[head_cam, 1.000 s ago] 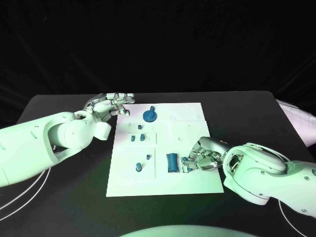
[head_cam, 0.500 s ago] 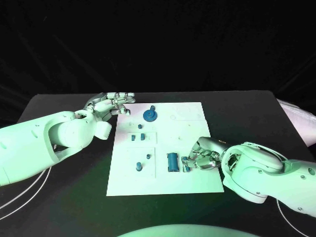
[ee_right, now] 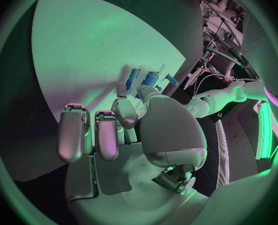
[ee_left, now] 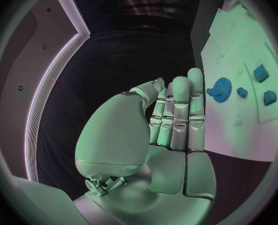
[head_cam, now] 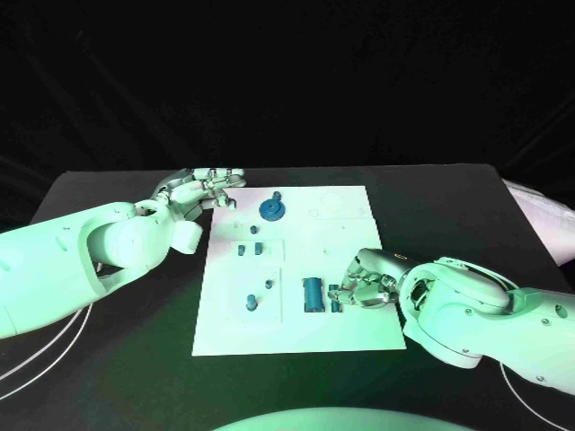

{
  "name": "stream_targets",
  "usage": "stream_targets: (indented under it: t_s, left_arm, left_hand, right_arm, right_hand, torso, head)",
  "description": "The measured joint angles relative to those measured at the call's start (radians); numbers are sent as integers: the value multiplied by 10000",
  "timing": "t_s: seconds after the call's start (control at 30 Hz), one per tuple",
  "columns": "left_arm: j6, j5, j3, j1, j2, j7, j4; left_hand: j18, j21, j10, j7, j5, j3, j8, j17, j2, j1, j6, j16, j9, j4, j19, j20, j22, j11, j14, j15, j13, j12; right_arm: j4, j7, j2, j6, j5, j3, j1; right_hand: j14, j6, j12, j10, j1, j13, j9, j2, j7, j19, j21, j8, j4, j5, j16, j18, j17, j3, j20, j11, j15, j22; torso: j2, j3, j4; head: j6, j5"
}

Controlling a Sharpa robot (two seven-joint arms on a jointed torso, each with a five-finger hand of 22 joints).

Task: Assemble the parts on the task board

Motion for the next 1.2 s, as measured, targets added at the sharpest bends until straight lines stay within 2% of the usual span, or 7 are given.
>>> stream_targets:
  t_s: [0.17,0.33,0.5,0.67,0.93,1.13,1.2]
  left_arm:
    - [5,0,0,0,0,-9,0]
    - [10,0,0,0,-2,-15,-1]
    - [15,0,0,0,-6,-19,-6]
    - [20,0,0,0,-7,-24,-12]
    - [28,0,0,-4,12,-26,-32]
    - [20,0,2,-110,72,11,-100]
    - [4,3,2,-192,117,46,-156]
  left_hand:
    - [1,0,0,0,0,0,0,0,0,0,0,0,0,0,0,0,0,0,0,0,0,0]
    - [0,0,0,0,0,0,0,1,0,0,0,0,0,0,0,0,0,0,0,0,0,0]
    - [0,0,0,0,0,0,0,1,0,0,0,0,0,0,0,0,1,0,0,1,0,0]
    - [0,0,1,0,0,0,0,2,0,0,0,0,0,0,0,0,1,0,0,1,0,0]
    - [0,0,-38,-1,0,-28,0,-11,0,0,0,0,0,-28,0,0,1,39,-13,14,0,0]
    - [1,-141,-112,-1,0,-194,38,-96,36,-177,0,-15,0,76,-54,46,-69,40,-173,88,0,76]
    - [-1,-288,-145,-3,0,-300,38,-184,-18,-230,-68,-161,0,125,-218,66,-150,31,-386,104,0,155]
  right_arm:
    - [26,-8,-8,15,-85,-2,-3]
    - [151,-3,-111,13,-157,-2,-10]
    - [238,72,-312,40,-206,0,-14]
    - [233,216,-368,164,-238,0,-19]
    - [66,625,-449,-26,-63,-1,-25]
    - [-650,2462,-529,-649,2050,20,278]
    - [-1093,3379,-488,-765,3178,22,496]
  right_hand:
    - [0,0,0,0,-164,37,59,-17,0,0,0,-1,146,-625,0,0,0,-517,0,1,0,-1]
    - [-1,0,0,-1,-181,63,81,4,-1,0,0,-3,168,-718,0,0,-1,-711,0,1,0,12]
    - [36,0,-54,-1,526,82,148,67,-1,0,0,37,-288,-1130,0,-1,-1,-895,0,1,-37,19]
    - [36,-1,-117,-3,1413,80,182,185,-1,-1,0,36,-910,-2208,0,0,7,-840,1,2,-37,-8]
    - [35,-431,-842,-270,1427,-329,139,296,171,-25,-99,-125,-839,-1945,-228,-1,7,-978,25,140,-36,-213]
    - [15,-1084,-2274,-972,1650,-1207,-9,512,492,-585,-872,-549,-1044,-1715,-992,-1,-321,-1083,255,400,170,-1477]
    - [33,-1200,-3435,-1486,1903,-1953,-36,599,572,-999,-1527,-637,-1230,-1699,-1646,253,-1105,-1022,307,466,217,-2495]
  torso:
    - [-3,0,1]
    - [-3,6,-2]
    - [-5,9,-4]
    - [-5,12,-14]
    - [-23,0,-5]
    - [-102,-30,6]
    - [-166,-55,12]
  head:
    - [0,5]
    - [-1,10]
    - [-1,16]
    - [7,20]
    - [98,-22]
    - [402,-113]
    - [548,-173]
